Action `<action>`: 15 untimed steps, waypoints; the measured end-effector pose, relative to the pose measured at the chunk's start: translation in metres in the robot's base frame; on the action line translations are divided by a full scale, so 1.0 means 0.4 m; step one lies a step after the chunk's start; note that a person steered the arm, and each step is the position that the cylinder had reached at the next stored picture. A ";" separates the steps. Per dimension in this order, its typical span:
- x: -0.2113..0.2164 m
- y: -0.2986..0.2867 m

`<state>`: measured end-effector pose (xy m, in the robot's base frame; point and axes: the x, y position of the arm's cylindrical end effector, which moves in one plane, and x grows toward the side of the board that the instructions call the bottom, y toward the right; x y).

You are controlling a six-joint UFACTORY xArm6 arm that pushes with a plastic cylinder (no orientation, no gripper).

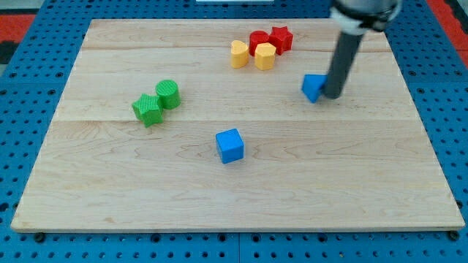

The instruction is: Move the blue triangle into the green circle

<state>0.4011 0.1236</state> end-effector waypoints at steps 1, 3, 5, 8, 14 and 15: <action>-0.067 0.013; -0.144 -0.185; -0.099 -0.117; 0.013 -0.130; -0.062 -0.342; -0.057 -0.422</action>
<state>0.3781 -0.0452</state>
